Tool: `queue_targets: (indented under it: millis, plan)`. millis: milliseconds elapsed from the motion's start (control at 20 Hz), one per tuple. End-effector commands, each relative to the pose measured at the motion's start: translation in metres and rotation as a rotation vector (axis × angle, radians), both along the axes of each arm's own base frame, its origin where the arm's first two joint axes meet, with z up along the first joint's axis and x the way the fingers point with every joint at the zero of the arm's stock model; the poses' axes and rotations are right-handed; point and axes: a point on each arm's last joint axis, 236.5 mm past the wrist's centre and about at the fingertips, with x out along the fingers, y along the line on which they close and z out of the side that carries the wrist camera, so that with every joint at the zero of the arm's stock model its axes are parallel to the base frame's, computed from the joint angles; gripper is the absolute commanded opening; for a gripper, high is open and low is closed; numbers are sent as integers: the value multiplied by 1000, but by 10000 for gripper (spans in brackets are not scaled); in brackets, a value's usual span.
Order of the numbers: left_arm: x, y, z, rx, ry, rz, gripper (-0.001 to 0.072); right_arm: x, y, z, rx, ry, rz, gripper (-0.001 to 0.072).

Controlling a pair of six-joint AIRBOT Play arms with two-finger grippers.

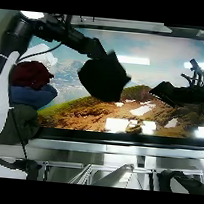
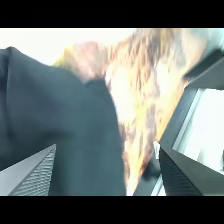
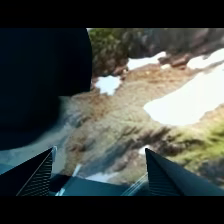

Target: Fold the shirts.

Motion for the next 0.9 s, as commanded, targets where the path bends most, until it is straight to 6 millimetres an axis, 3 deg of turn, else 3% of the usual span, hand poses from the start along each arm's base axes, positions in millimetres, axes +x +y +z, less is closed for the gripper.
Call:
queue_targets:
  millis: [0, 100, 250, 350, 450, 500, 600, 750, 850]
  plan:
    - [-4, 8, -30, 140, 37, 44, 718, -15, -11, -2, 0, 53, 14, 621]
    - [-7, 44, -50, 266, 109, 84, 715, -18, -17, -6, -36, 54, 36, 621]
    - [-29, 91, -94, 360, 307, 137, 715, -20, -12, -16, -47, 39, 74, 621]
    - [-57, 110, -138, 397, 445, 153, 715, -17, -4, -32, -47, 30, 88, 621]
    - [-83, 122, -184, 417, 524, 172, 714, -14, 17, -51, -28, 24, 134, 621]
    - [-91, 124, -204, 417, 542, 187, 714, -12, 33, -59, -2, 21, 166, 621]
    - [-96, 112, -226, 347, 557, 197, 714, -5, 71, -71, 56, 1, 224, 621]
    - [-83, 84, -234, 195, 544, 215, 704, 1, 115, -97, 119, 21, 241, 621]
    - [-73, 76, -241, 161, 552, 224, 703, 4, 121, -117, 118, 55, 222, 621]
